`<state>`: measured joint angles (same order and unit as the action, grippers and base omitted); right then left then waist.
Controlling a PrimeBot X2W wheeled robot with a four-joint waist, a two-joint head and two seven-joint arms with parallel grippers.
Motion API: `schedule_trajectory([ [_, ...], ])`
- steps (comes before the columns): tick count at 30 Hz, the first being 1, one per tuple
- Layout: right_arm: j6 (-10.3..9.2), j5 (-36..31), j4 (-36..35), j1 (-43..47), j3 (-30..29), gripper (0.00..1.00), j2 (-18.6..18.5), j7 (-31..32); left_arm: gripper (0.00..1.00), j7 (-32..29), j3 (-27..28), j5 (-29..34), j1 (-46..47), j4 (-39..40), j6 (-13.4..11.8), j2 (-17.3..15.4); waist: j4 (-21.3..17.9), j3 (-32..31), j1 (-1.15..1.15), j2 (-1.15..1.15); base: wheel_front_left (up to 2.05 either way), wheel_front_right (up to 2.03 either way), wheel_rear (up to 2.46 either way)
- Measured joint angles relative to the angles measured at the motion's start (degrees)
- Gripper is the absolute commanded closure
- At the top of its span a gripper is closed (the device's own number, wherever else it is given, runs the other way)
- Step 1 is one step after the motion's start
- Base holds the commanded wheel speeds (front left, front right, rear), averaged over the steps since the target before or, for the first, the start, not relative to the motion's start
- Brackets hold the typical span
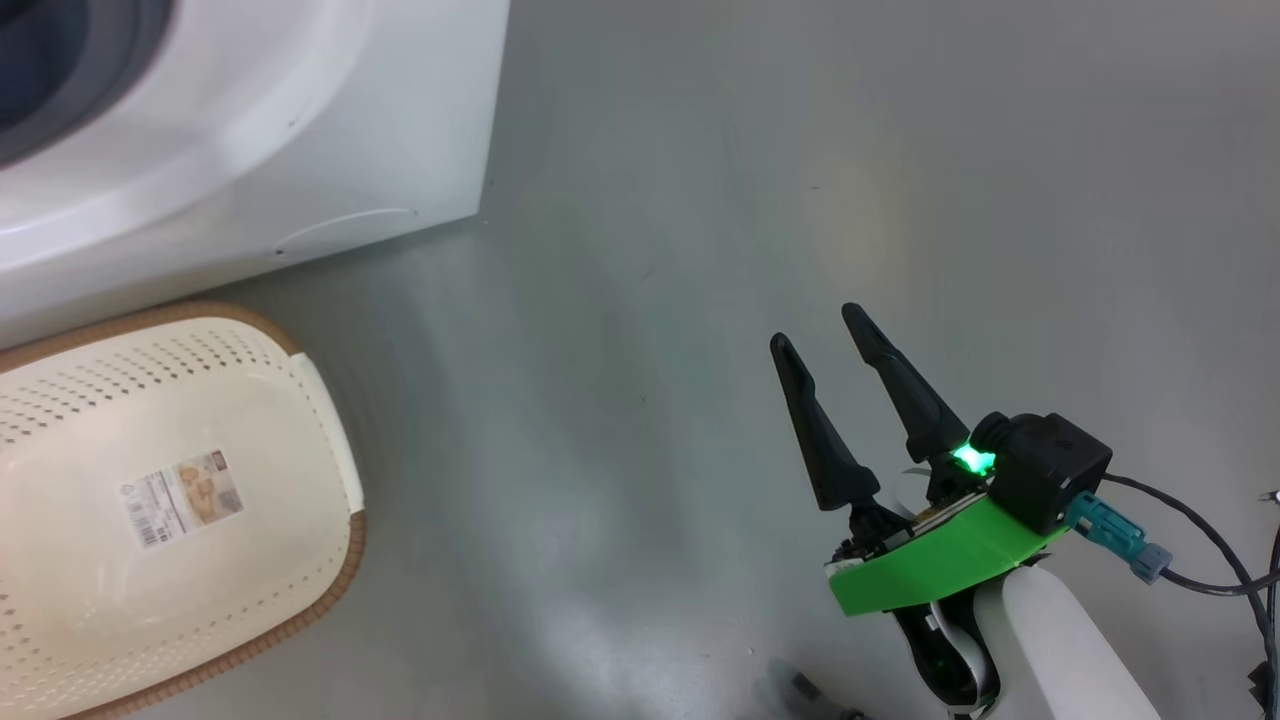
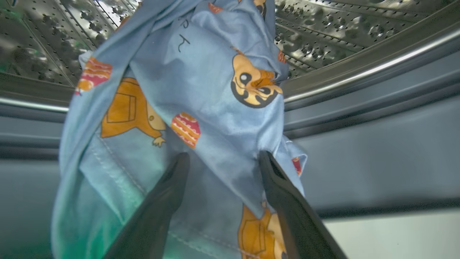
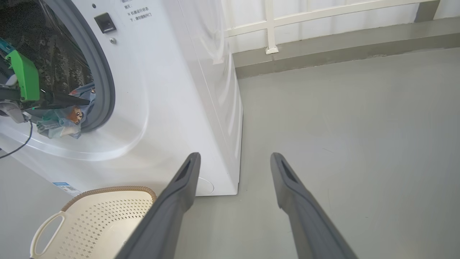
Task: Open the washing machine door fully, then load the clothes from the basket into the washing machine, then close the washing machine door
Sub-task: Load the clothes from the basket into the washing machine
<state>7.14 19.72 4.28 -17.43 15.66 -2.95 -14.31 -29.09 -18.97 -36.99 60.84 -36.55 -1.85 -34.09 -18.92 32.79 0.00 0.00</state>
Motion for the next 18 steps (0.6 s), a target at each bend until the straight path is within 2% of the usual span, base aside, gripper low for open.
schedule_trajectory([
  [8,0.0,1.2,-0.2,-0.1,0.0,0.0,0.0,0.0,0.0,-4.7,-0.3,0.0,1.6,-2.1,-1.8,-0.9,-1.3,1.3,0.0,0.0,0.0,0.0,0.0],
  [9,0.0,1.2,-0.2,-0.1,0.0,0.0,0.0,0.0,0.3,-5.3,-0.4,0.0,1.6,-2.2,-2.0,-1.1,-1.4,1.3,0.0,0.0,0.0,0.0,0.0],
  [10,0.0,1.2,-0.3,-0.1,0.0,0.0,0.0,0.0,0.68,-5.7,-0.4,-0.1,1.6,-2.2,-2.0,-1.2,-1.5,1.3,0.0,0.0,0.0,0.0,0.0],
  [11,0.0,1.2,-0.3,-0.1,0.0,0.0,0.0,0.0,1.0,-6.2,-0.4,-0.1,1.6,-2.2,-2.0,-1.2,-1.4,1.4,0.0,0.0,0.0,0.0,0.0],
  [15,0.0,1.2,-0.3,-0.1,-0.2,0.0,0.0,0.0,1.0,-7.7,-0.9,-0.5,1.7,-1.0,-1.9,-1.6,-1.1,1.5,0.0,0.0,0.0,0.0,0.0],
  [18,0.0,1.2,-0.4,-0.1,-0.1,0.0,0.0,0.0,1.0,-6.4,-0.9,-0.3,2.3,0.2,-2.0,-2.2,-1.0,1.7,0.0,0.0,0.0,0.0,0.0],
])
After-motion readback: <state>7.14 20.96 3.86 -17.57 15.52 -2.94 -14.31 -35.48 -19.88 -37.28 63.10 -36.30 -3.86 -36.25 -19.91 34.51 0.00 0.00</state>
